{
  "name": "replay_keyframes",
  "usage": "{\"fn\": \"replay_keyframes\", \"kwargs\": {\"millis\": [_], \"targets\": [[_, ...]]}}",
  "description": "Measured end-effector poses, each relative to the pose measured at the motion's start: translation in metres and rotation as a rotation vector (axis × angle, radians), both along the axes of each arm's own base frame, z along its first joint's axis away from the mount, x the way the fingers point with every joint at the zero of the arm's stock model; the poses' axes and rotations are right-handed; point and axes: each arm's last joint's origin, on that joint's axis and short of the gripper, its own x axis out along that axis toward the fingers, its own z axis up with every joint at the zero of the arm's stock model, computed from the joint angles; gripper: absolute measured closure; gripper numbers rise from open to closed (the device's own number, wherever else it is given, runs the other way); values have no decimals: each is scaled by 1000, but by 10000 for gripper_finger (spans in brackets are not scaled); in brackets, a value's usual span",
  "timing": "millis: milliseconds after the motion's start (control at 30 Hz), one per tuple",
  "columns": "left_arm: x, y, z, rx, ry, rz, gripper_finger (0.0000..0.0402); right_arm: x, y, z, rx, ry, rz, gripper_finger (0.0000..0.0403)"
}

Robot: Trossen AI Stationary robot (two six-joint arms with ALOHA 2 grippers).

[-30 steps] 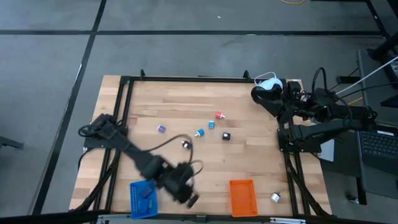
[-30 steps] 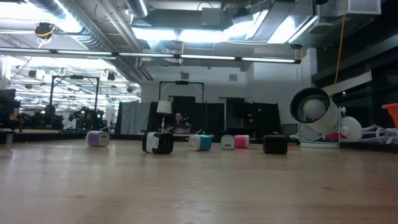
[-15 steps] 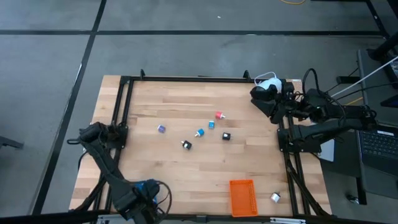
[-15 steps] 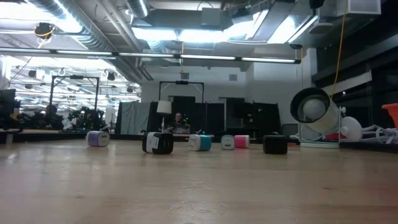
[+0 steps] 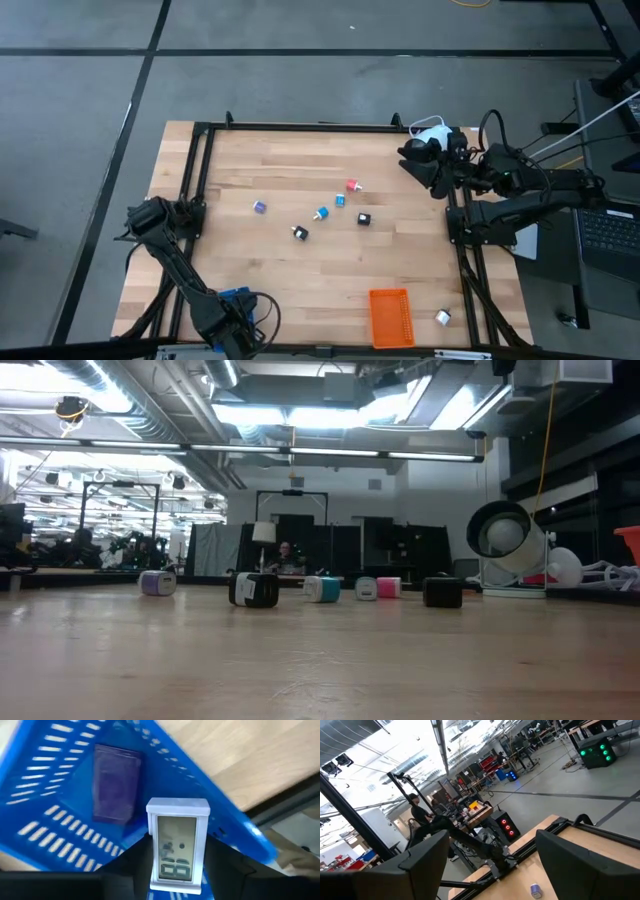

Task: Pick & Place Office items
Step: Put the white digital clock into the blue bin, then put the right black charger adapter into the orange bin

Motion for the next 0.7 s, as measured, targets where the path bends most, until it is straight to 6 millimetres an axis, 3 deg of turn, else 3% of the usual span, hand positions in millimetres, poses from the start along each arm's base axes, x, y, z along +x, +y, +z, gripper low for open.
{"fn": "replay_keyframes", "kwargs": {"millis": [233, 467, 567, 700], "targets": [[1, -1, 8, -12, 18, -8, 179, 0, 0, 2, 5, -23, 3, 101], [1, -1, 20, 7, 28, -3, 150, -2, 0, 10, -5, -100, 13, 101], [5, 1, 38, 72, -32, 29, 150, -2, 1, 14, -4, -151, 50, 101], [14, 16, 77, 228, -286, 136, 149, 1, 4, 18, 1, -208, 139, 101]]}}
